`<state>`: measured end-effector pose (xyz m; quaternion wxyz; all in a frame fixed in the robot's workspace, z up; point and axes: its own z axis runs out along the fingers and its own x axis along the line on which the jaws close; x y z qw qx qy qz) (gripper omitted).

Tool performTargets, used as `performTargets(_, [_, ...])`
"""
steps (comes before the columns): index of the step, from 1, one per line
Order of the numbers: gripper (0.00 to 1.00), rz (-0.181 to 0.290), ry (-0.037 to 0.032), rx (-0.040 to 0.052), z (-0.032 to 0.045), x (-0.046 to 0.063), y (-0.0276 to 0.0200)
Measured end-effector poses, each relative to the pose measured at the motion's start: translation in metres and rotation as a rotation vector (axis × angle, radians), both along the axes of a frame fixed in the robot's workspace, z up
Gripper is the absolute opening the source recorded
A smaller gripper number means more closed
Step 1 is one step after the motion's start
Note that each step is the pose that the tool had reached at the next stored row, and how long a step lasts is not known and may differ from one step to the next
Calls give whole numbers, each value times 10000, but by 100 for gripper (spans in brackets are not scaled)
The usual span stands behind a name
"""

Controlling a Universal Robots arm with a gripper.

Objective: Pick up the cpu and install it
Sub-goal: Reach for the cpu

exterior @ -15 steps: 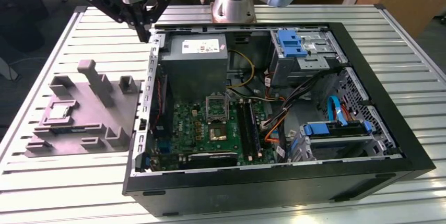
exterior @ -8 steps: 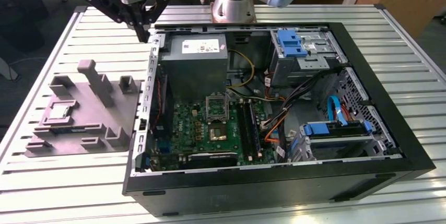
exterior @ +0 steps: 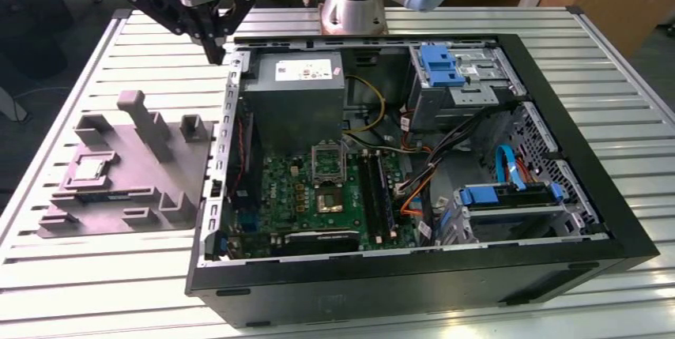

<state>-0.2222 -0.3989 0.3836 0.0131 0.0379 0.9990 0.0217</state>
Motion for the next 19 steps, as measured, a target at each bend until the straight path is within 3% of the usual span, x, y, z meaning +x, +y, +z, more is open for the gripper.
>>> performTargets(19, [11, 0, 0, 0, -3, -48, 0])
